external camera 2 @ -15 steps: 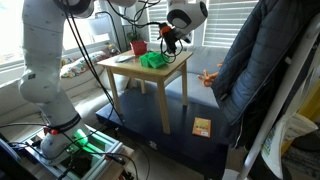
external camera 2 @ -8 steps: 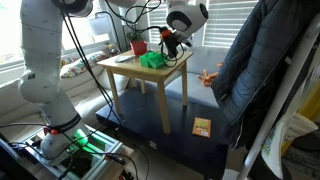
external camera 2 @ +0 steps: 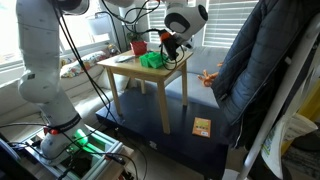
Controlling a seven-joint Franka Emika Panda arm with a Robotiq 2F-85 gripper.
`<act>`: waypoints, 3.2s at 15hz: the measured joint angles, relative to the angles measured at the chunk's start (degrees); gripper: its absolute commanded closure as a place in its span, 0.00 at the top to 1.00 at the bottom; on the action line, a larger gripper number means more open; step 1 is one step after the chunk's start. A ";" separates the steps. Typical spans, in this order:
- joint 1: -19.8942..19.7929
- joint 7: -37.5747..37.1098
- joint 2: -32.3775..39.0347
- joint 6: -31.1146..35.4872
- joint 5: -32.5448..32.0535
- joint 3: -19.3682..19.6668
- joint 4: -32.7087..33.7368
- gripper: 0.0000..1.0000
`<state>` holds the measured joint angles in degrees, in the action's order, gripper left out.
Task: Close the green container
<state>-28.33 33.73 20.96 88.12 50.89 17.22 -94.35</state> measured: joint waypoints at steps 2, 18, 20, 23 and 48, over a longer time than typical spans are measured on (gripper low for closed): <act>0.00 0.10 0.22 -0.05 0.00 -0.05 0.04 1.00; -1.48 9.42 4.23 -5.69 4.03 -1.53 0.18 1.00; -1.58 9.48 4.42 -7.18 5.20 -1.54 0.20 1.00; -1.56 9.48 4.97 -7.74 6.18 -1.64 0.22 1.00; -3.83 9.48 7.71 -15.83 12.31 -2.21 1.93 1.00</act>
<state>-32.16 43.21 28.66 72.29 63.20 15.01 -92.42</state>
